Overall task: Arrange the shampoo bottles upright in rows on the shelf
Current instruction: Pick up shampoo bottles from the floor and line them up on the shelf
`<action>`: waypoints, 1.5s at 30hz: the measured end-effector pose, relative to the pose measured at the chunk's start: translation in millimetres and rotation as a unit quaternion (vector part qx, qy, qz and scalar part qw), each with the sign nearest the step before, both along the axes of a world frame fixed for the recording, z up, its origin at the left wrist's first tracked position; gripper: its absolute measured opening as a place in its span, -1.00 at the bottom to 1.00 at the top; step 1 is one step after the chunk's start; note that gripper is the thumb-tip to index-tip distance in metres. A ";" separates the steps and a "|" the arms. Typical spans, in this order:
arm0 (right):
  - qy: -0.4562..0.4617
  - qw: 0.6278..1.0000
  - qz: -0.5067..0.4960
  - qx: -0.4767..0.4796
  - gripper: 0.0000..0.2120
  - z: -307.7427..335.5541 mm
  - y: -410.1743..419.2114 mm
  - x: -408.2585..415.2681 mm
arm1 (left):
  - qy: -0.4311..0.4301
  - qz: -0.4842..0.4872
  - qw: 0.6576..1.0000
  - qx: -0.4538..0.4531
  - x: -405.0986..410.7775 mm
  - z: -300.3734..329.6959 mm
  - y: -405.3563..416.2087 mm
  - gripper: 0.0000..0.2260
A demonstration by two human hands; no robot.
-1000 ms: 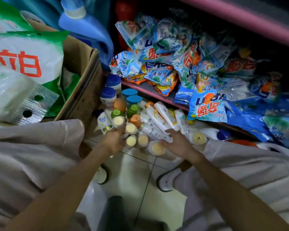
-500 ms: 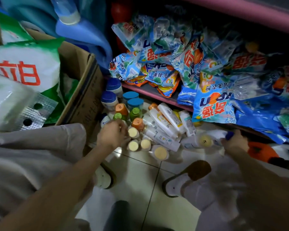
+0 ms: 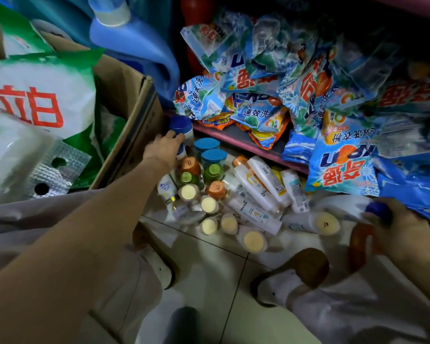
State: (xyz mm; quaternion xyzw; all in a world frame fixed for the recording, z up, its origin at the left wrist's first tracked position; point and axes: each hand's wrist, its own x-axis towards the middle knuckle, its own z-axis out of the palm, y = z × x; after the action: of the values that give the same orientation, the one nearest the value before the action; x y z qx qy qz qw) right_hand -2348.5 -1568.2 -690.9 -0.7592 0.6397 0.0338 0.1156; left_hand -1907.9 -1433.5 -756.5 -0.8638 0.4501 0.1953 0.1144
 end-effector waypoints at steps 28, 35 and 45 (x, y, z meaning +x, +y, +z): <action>-0.352 0.902 0.220 -0.115 -0.73 260.5 109.9 62.7 | 0.148 -0.105 0.819 -0.545 -88.9 451.6 -20.5 -0.63; -0.331 0.905 0.254 -0.088 -0.74 268.5 134.6 49.2 | 0.118 -0.099 0.831 -0.535 -136.3 470.6 -117.5 -0.58; -0.252 0.935 0.241 -0.060 -0.67 270.0 136.9 31.5 | 0.120 -0.121 0.854 -0.492 -165.9 464.5 -186.0 -0.57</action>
State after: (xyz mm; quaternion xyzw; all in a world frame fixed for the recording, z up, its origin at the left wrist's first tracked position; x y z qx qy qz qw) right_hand -2317.0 -1431.3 -420.9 -0.8794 0.3887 -0.1701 0.2160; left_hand -2073.8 -1619.5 -292.0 -0.7158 0.5986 0.0346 -0.3578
